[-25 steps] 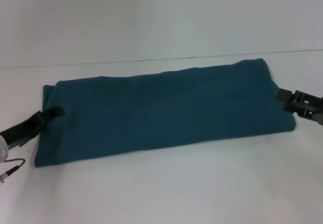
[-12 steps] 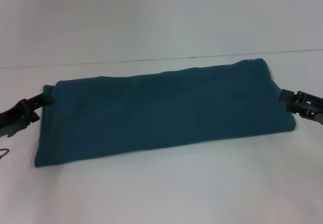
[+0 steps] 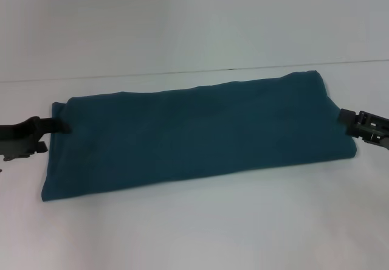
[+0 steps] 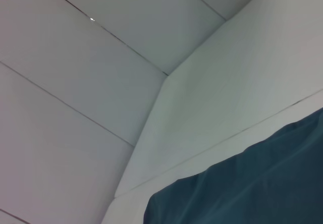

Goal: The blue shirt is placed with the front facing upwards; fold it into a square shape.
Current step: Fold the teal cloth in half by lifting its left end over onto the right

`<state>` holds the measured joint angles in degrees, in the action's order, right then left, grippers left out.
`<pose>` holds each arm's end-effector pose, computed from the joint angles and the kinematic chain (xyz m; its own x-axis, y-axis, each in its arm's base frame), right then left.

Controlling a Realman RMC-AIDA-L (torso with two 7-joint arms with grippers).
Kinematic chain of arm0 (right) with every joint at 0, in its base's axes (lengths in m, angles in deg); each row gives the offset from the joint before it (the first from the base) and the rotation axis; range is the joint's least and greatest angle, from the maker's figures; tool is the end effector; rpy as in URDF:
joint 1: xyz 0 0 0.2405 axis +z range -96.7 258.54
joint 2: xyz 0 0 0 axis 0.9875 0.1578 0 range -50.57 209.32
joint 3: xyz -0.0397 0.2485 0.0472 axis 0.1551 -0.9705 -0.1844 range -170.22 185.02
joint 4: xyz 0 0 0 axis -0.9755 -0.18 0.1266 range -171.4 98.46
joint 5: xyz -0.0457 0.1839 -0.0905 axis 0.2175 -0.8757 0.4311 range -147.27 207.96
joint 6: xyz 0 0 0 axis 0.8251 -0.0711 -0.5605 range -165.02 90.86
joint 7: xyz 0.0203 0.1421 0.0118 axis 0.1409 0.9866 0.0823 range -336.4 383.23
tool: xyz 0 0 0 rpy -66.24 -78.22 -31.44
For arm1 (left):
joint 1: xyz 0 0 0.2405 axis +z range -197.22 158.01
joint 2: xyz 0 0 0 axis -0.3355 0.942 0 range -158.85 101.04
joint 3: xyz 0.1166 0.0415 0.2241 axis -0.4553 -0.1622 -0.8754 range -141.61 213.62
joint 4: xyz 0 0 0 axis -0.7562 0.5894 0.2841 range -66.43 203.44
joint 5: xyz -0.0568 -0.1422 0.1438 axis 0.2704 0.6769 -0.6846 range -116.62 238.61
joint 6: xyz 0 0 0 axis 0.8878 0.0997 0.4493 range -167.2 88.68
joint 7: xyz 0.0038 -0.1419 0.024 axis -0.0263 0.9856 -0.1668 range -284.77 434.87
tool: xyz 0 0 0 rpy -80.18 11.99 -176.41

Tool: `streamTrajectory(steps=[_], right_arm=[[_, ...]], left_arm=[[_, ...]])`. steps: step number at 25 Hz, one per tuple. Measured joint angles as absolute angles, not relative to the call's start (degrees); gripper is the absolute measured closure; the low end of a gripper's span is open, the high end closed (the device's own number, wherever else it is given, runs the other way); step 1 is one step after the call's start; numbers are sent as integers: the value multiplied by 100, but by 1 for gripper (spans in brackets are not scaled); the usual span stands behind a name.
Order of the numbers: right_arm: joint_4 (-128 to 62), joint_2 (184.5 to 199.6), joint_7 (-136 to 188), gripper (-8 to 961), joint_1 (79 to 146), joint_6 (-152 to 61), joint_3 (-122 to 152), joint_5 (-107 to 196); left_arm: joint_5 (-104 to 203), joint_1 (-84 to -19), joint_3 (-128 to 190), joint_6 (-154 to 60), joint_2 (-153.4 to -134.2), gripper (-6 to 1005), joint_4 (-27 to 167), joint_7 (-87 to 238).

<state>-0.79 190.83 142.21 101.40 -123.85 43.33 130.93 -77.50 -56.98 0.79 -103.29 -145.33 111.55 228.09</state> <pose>0.3303 0.3117 0.0789 0.0940 -0.6975 -0.7104 -0.9318 -0.3129 0.1839 -0.3042 0.4044 0.0486 -0.0123 0.8038 0.5948 0.9887 0.0987 -0.1130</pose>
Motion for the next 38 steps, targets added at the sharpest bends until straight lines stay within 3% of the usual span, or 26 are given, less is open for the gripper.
streamTrajectory(steps=[4, 8, 38], right_arm=[[-79, 19095, 14219, 28, 10140, -12374, 4293, 13145], [-79, 19087, 14216, 28, 10140, -12375, 4291, 13149], [-88, 19109, 14163, 28, 10140, -12365, 4229, 13150]], left_arm=[[-7763, -5604, 84, -9651, -14741, 216, 11128, 23176], [-7761, -5568, 74, -9455, -14824, 216, 11055, 23034], [-7778, -5607, -4, -9024, -14922, 217, 10840, 21972]])
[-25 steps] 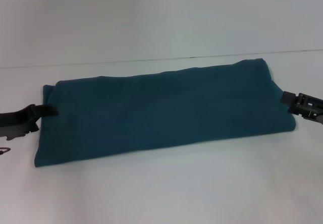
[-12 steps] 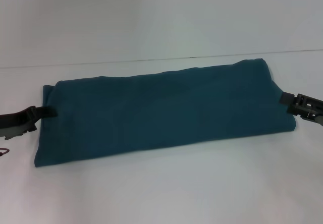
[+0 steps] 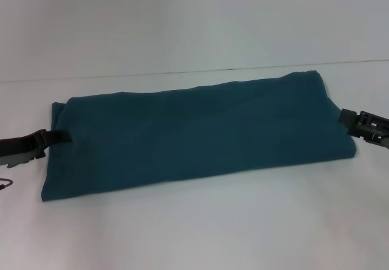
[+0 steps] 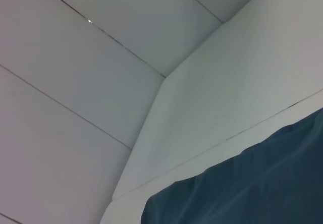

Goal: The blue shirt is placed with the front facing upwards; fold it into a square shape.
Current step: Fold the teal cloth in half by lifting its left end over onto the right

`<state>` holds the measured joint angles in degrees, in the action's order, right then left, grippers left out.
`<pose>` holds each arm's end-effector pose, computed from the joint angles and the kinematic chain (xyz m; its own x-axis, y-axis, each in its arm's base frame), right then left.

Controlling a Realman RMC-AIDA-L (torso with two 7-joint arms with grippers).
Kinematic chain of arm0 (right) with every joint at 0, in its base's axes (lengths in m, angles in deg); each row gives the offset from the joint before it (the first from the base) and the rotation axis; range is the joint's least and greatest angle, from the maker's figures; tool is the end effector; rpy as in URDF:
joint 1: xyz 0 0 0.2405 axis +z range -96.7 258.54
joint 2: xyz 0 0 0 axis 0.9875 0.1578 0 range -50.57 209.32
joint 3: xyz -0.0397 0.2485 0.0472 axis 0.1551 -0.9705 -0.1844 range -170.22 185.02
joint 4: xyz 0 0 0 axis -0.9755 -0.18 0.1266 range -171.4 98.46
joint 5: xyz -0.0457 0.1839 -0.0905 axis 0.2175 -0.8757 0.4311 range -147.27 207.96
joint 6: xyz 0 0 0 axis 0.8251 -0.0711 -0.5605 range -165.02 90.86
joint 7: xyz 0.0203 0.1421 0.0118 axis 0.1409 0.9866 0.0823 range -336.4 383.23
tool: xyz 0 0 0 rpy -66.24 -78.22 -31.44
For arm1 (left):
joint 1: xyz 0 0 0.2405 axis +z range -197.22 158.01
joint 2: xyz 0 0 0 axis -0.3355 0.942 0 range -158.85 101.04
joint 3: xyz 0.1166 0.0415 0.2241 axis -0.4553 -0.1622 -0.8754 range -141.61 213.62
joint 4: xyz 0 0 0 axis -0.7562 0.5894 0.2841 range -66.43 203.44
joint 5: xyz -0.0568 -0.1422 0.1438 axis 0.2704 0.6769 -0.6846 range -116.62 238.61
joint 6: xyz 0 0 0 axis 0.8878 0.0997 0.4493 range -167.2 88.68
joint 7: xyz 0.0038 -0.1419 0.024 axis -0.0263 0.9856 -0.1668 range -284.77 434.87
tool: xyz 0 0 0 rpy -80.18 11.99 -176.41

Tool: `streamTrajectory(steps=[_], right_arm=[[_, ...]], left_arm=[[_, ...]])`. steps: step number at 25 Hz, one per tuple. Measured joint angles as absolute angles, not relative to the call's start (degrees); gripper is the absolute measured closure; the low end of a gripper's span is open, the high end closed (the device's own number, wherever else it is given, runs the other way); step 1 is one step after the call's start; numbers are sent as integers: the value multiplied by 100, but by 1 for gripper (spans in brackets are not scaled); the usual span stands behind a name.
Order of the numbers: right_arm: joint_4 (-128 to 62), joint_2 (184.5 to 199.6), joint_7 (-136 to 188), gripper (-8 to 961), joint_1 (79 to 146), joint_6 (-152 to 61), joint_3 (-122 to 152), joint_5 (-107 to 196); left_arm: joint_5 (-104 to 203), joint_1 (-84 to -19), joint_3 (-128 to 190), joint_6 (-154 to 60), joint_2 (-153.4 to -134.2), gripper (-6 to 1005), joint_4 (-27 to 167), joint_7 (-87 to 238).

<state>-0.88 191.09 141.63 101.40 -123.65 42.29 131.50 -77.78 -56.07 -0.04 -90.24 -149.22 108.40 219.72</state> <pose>0.3320 0.3113 0.0787 0.0932 -0.6899 -0.7179 -0.9338 -0.3107 0.1773 -0.3196 0.4042 0.0198 0.0949 0.7551 0.6487 0.9690 0.0792 -0.2340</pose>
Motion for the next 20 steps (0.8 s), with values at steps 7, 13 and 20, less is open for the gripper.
streamTrajectory(steps=[7, 13, 20], right_arm=[[-88, 19109, 14163, 28, 10140, -12364, 4212, 13150], [-88, 19109, 14163, 29, 10139, -12351, 4211, 13150], [-88, 19108, 14159, 29, 10140, -12347, 4211, 13151]], left_arm=[[-7787, -5613, -4, -9023, -14923, 217, 10761, 21962], [-7788, -5617, -11, -9023, -14923, 217, 10698, 21914], [-7772, -5634, -12, -9071, -14923, 217, 10670, 21910]])
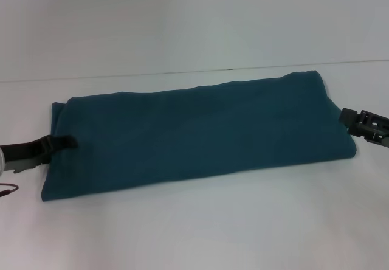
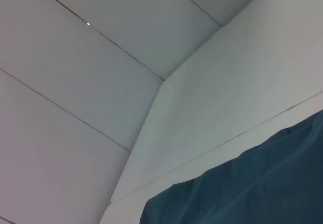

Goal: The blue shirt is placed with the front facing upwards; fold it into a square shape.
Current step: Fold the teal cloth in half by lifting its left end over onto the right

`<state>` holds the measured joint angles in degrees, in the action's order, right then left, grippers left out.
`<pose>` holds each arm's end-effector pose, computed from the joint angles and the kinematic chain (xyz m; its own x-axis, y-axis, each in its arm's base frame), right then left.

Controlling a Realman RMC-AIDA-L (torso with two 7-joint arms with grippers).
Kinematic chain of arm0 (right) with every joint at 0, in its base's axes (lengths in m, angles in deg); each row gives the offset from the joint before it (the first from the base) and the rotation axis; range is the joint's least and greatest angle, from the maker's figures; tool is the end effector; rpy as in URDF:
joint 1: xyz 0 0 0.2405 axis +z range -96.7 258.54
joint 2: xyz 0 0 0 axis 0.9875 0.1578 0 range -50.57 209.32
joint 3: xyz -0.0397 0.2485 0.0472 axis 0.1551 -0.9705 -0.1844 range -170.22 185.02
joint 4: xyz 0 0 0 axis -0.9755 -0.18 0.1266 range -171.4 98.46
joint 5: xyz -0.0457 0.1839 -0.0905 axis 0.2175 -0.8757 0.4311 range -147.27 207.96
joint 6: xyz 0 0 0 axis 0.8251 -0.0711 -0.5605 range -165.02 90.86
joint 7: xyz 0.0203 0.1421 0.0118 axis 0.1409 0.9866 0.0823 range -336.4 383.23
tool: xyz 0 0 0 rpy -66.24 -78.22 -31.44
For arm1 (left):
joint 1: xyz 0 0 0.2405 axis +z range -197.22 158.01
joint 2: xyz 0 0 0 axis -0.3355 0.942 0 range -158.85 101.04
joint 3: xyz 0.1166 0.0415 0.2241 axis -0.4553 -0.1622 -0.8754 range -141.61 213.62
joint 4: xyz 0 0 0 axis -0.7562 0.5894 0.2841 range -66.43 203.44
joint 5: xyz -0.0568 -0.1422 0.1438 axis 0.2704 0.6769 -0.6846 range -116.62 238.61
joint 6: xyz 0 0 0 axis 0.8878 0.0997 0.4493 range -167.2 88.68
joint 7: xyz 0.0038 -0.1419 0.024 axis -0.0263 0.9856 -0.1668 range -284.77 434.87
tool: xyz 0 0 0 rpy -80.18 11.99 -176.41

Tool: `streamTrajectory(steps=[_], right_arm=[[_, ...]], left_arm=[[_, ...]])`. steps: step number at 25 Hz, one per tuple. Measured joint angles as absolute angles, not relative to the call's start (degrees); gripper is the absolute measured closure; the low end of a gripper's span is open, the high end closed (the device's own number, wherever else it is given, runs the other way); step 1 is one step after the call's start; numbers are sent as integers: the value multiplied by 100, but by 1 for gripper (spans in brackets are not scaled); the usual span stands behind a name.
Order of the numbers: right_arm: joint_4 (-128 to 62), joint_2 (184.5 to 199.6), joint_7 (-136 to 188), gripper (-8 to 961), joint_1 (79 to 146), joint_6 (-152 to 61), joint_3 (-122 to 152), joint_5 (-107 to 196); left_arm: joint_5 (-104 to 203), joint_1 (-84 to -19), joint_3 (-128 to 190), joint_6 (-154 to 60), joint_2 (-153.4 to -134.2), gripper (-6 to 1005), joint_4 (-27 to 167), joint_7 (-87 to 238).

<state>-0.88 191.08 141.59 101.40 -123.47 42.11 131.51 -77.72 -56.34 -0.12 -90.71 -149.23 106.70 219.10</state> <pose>0.3326 0.3116 0.0794 0.0920 -0.6869 -0.7209 -0.9350 -0.3087 0.1748 -0.3196 0.4008 0.0110 0.0874 0.7750 0.6259 0.9716 0.0722 -0.2251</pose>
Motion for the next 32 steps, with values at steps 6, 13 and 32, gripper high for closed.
streamTrajectory(steps=[6, 13, 32], right_arm=[[-88, 19109, 14156, 29, 10134, -12346, 4211, 13150], [-88, 19107, 14154, 29, 10111, -12347, 4211, 13150], [-97, 19110, 14154, 29, 10004, -12430, 4123, 13150]], left_arm=[[-7735, -5740, -12, -9262, -14922, 218, 10541, 21930], [-7741, -6066, -20, -9474, -14923, 218, 10350, 21915], [-7774, -6151, -346, -9519, -14912, 657, 10454, 22205]])
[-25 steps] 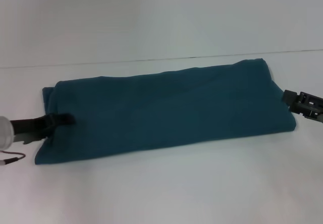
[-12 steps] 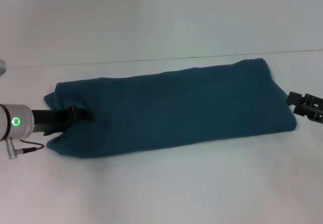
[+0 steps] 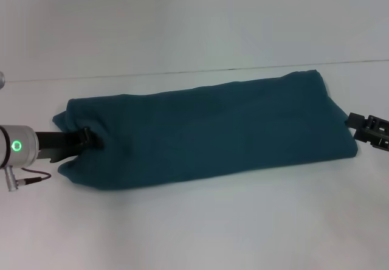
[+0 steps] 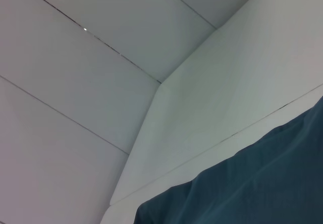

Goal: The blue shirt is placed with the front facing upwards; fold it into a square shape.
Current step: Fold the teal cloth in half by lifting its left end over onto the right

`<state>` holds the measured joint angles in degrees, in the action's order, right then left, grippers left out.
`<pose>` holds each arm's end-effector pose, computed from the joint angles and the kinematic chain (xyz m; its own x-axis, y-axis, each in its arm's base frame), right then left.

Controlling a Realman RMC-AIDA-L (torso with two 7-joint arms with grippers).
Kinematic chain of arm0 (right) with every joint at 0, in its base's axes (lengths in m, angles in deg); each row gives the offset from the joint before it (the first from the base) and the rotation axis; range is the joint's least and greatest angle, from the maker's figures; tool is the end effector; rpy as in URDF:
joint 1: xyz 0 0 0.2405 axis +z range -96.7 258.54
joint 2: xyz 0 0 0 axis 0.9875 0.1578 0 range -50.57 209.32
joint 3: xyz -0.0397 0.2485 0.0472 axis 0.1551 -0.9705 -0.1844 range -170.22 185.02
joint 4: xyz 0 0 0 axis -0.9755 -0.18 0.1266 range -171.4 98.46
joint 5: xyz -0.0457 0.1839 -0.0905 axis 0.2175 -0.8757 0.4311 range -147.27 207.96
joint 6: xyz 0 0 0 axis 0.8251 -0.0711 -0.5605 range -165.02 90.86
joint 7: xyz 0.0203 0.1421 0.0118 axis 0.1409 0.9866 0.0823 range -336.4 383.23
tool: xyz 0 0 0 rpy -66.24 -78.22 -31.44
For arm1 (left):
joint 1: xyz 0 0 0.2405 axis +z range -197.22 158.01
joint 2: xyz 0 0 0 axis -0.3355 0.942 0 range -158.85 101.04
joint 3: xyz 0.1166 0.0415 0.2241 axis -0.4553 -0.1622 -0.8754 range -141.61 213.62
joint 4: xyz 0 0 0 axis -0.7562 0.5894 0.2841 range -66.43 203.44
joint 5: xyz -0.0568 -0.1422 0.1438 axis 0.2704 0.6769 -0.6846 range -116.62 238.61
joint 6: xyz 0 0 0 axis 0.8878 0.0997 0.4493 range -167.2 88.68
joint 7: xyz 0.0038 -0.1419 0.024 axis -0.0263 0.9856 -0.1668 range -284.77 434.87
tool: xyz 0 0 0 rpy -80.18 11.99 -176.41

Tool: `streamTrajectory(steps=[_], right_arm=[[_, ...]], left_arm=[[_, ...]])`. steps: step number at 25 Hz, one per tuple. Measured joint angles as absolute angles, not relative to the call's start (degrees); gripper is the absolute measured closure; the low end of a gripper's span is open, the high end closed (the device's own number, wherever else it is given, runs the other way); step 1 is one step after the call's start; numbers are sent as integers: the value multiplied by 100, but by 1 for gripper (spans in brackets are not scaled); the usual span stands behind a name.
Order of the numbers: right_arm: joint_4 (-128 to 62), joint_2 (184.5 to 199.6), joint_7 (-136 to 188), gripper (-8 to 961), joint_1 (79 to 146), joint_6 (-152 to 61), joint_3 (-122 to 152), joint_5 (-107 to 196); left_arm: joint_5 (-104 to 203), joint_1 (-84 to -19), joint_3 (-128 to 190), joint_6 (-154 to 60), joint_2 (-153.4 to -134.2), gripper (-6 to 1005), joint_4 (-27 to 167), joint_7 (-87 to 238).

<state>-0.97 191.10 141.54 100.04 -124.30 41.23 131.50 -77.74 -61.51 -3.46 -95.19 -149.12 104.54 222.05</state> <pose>0.3393 0.3025 0.0811 0.0698 -0.6844 -0.7258 -0.9385 -0.2917 0.1849 -0.2772 0.4145 -0.0106 0.1165 0.8396 0.5305 0.9835 -0.0230 -0.1796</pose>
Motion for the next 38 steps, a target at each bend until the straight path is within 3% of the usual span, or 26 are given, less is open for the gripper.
streamTrajectory(steps=[7, 15, 26, 38], right_arm=[[-111, 19123, 14154, 28, 9980, -12437, 4123, 13150], [-166, 19112, 14147, 28, 9973, -12434, 4092, 13150], [-238, 19114, 14158, 28, 10000, -12431, 4027, 13144], [-256, 19097, 14154, 28, 10017, -12398, 4009, 13146]], left_arm=[[-7717, -6141, -322, -9661, -14914, 907, 10588, 22134], [-7205, -5852, -113, -10069, -14744, 923, 10745, 21964], [-8941, -5686, 1193, -9972, -14460, 924, 11071, 22591], [-8998, -5734, 1342, -10379, -14431, 924, 11342, 22707]])
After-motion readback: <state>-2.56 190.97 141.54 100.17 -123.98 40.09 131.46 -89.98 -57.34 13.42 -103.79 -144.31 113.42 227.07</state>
